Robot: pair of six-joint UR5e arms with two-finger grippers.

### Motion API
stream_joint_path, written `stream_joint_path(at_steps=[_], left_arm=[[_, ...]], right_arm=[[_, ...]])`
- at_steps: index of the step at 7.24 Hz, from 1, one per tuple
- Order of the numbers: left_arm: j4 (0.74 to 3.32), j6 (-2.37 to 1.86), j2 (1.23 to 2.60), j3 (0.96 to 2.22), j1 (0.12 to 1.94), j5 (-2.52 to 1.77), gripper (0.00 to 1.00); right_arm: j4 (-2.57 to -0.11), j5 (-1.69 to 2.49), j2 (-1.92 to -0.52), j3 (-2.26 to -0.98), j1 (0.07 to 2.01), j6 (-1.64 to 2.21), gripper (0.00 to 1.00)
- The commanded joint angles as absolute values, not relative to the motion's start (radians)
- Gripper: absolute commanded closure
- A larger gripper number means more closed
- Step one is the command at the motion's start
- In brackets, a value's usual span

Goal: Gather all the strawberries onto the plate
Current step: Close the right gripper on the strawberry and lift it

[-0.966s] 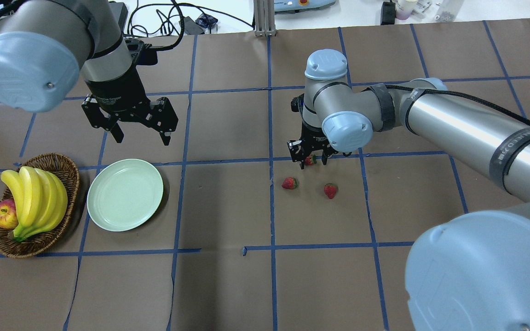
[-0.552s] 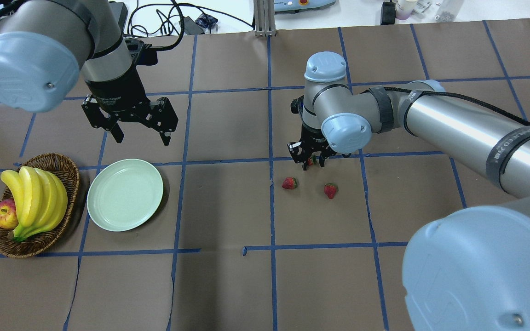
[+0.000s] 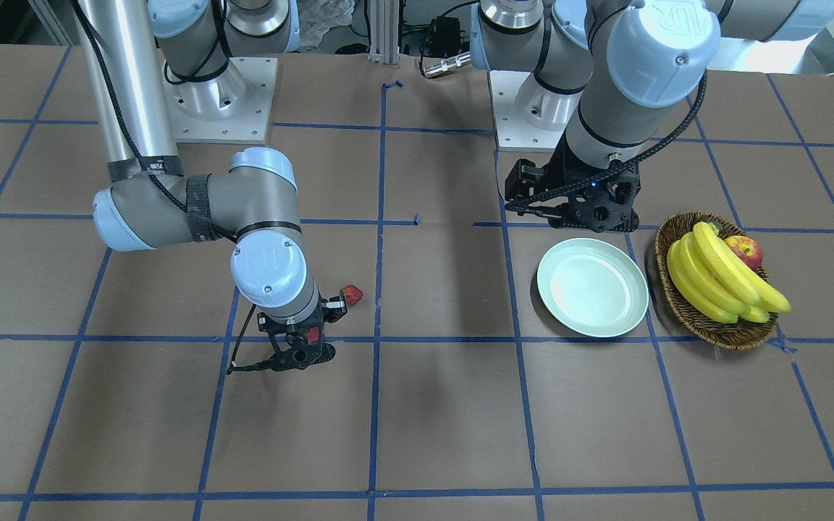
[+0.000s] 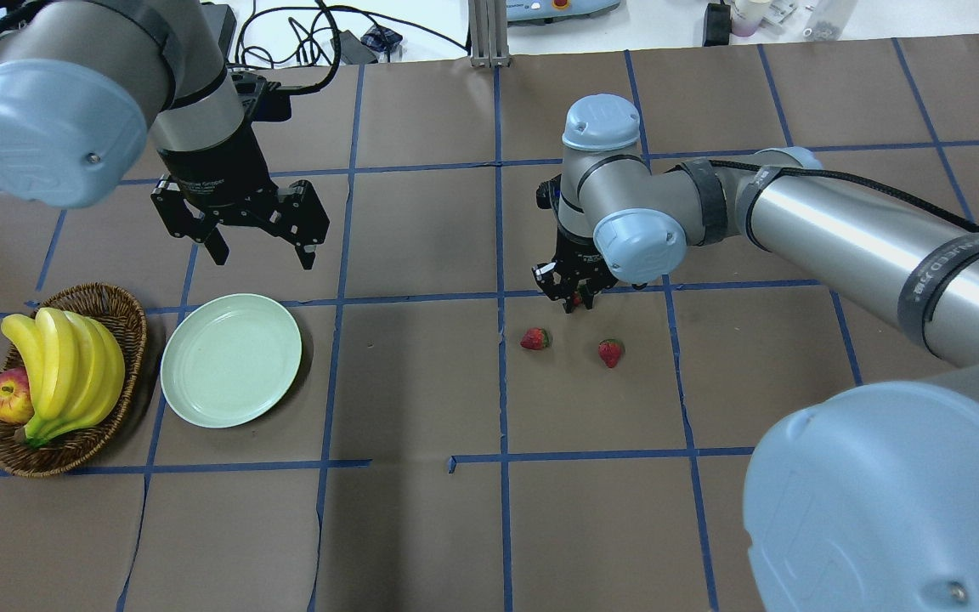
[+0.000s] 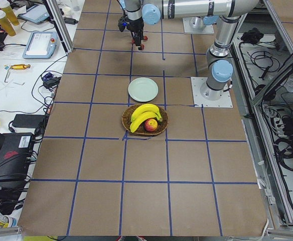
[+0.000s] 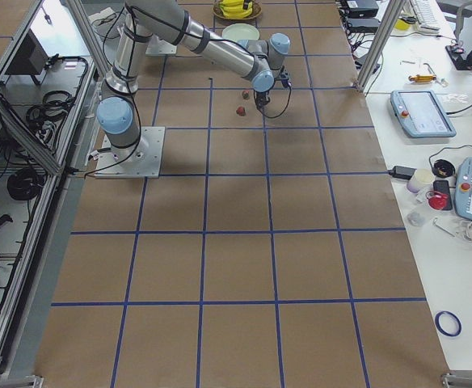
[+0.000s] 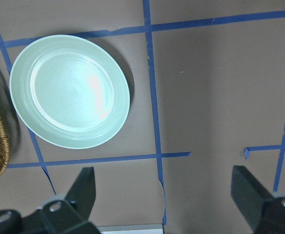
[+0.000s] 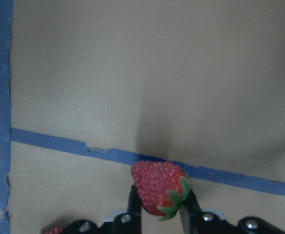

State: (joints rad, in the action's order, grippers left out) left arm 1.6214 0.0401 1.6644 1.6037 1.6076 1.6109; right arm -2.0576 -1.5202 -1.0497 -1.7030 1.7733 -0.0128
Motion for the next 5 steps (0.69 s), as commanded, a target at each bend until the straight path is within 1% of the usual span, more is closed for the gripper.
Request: stream_joint_path(at_steps=[1, 3, 5], left_arm=[[1.623, 0.041, 1.664, 1.605, 1.608, 1.615, 0.00], [1.621, 0.040, 1.664, 1.603, 1.608, 1.609, 0.00], [1.621, 0.040, 1.658, 1.601, 1.606, 1.618, 0.00]], right_arm=[[-2.057, -1.523, -1.072, -1.681, 1.772, -0.015, 1.00], [-2.046, -1.520, -1.109, -1.626, 1.788, 0.001, 1.00], [-2.052, -1.520, -1.105, -1.591, 1.870, 0.085, 1.00]])
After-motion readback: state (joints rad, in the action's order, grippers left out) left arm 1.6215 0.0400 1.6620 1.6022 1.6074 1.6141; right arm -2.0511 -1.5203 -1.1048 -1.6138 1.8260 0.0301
